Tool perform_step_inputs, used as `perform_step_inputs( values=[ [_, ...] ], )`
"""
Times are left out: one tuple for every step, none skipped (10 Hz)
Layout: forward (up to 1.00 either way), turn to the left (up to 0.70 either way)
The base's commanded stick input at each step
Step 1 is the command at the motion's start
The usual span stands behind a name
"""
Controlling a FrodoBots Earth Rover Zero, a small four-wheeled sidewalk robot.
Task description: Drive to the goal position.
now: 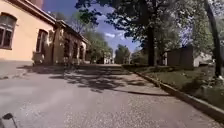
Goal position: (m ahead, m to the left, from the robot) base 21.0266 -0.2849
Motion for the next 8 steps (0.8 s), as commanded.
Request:
perform_step_inputs(
  values=[
    [0.7,0.06],
    [0.7,0.06],
    [0.7,0.06],
    [0.7,0.06],
    [0.7,0.06],
    [0.7,0.06],
    [0.7,0.06],
    [0.7,0.06]
  ],
)
